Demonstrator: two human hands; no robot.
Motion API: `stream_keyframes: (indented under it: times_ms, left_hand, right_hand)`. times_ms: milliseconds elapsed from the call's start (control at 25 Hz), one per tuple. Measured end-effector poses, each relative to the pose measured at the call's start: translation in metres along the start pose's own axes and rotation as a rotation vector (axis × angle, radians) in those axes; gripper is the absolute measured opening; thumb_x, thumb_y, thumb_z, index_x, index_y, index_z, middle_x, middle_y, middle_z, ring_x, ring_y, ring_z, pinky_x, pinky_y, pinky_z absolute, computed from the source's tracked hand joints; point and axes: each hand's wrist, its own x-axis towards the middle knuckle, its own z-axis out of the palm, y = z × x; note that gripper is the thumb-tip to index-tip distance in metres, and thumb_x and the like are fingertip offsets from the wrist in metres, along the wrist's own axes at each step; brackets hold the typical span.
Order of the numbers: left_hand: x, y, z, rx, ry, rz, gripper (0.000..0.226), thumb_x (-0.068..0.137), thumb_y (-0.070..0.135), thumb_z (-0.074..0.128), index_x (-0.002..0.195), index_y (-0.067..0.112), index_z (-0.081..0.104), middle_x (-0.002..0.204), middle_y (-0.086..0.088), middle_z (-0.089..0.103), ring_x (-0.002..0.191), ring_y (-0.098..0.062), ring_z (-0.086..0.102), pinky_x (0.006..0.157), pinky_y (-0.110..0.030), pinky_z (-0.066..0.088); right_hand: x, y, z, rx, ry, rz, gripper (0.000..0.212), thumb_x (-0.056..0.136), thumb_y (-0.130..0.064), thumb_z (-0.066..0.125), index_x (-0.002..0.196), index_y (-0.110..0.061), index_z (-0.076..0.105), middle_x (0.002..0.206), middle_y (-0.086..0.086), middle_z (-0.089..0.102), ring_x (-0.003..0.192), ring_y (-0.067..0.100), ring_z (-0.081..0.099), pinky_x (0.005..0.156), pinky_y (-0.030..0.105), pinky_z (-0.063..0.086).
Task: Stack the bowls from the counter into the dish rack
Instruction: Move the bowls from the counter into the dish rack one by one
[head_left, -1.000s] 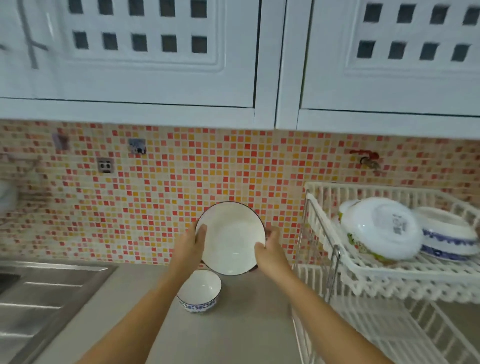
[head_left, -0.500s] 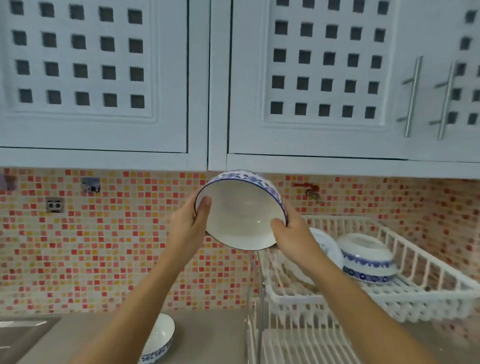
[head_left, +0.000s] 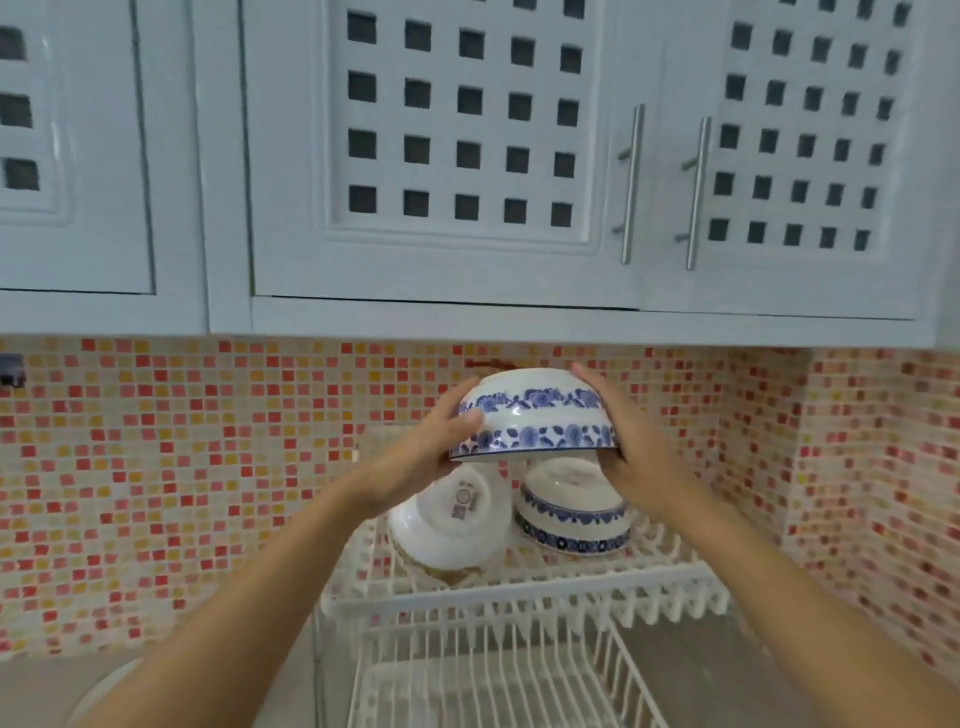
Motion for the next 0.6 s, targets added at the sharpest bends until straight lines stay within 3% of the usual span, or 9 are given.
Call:
stream_keyframes:
  times_ms: [40, 120, 240, 360, 440, 520, 600]
  left_hand:
    - [0.008, -0.003, 0.009, 0.117, 0.018, -0.014, 0.108, 0.059, 0.072, 0.066, 0.146, 0.031, 0.017, 0.121, 0.017, 0.051, 0.100, 0.002, 0.060, 0.079, -0.011, 0.052]
    - [0.028, 0.000, 0.025, 0.231, 0.071, -0.008, 0.093, 0.076, 0.056, 0.062, 0.148, 0.034, 0.007, 0.118, 0.024, 0.043, 0.098, 0.010, 0.052, 0.078, -0.009, 0.048]
    - [0.057, -0.002, 0.036, 0.292, 0.072, 0.025, 0.084, 0.077, 0.035, 0.070, 0.143, 0.039, 0.018, 0.120, 0.024, 0.047, 0.100, 0.006, 0.056, 0.079, -0.014, 0.051]
    - [0.077, -0.013, 0.039, 0.422, 0.060, 0.015, 0.074, 0.072, 0.037, 0.078, 0.128, 0.038, 0.029, 0.118, 0.013, 0.052, 0.103, -0.003, 0.060, 0.076, -0.016, 0.056]
    - [0.088, -0.020, 0.043, 0.471, 0.060, -0.005, 0.076, 0.065, 0.044, 0.078, 0.125, 0.038, 0.031, 0.119, 0.010, 0.052, 0.107, -0.007, 0.059, 0.082, -0.024, 0.057]
    - [0.097, -0.028, 0.045, 0.508, 0.072, -0.031, 0.077, 0.063, 0.043, 0.080, 0.124, 0.037, 0.033, 0.118, 0.009, 0.051, 0.107, -0.011, 0.059, 0.084, -0.029, 0.056]
    - [0.105, -0.033, 0.050, 0.583, 0.067, -0.075, 0.076, 0.066, 0.038, 0.082, 0.124, 0.035, 0.032, 0.114, 0.009, 0.051, 0.102, -0.013, 0.059, 0.082, -0.029, 0.056]
  right_hand:
    - [0.000, 0.011, -0.007, -0.013, -0.014, -0.011, 0.076, 0.086, 0.012, 0.050, 0.147, -0.022, 0.021, 0.128, -0.003, 0.046, 0.114, 0.015, 0.048, 0.088, 0.022, 0.038]
    - [0.003, 0.032, -0.016, -0.004, 0.022, -0.062, 0.072, 0.088, 0.009, 0.052, 0.145, -0.023, 0.022, 0.139, 0.004, 0.044, 0.124, 0.017, 0.044, 0.099, 0.027, 0.037]
    - [0.009, 0.058, -0.029, 0.025, -0.044, -0.094, 0.075, 0.087, -0.001, 0.061, 0.144, -0.027, 0.018, 0.144, 0.000, 0.037, 0.129, 0.013, 0.037, 0.111, 0.042, 0.034]
    - [0.009, 0.076, -0.045, 0.030, -0.358, 0.042, 0.111, 0.070, -0.030, 0.081, 0.148, -0.035, 0.001, 0.134, -0.016, 0.028, 0.122, 0.004, 0.035, 0.105, 0.028, 0.035]
    - [0.007, 0.089, -0.047, 0.070, -0.483, 0.079, 0.125, 0.056, -0.056, 0.079, 0.146, -0.042, -0.007, 0.135, -0.019, 0.024, 0.123, 0.003, 0.033, 0.100, 0.023, 0.034]
    - [0.008, 0.101, -0.041, 0.146, -0.490, 0.079, 0.120, 0.050, -0.078, 0.065, 0.144, -0.046, -0.003, 0.139, -0.018, 0.024, 0.127, 0.006, 0.035, 0.100, 0.025, 0.038]
    - [0.009, 0.115, -0.035, 0.175, -0.441, 0.096, 0.109, 0.055, -0.075, 0.067, 0.142, -0.048, 0.008, 0.143, -0.013, 0.027, 0.130, 0.013, 0.038, 0.102, 0.034, 0.044]
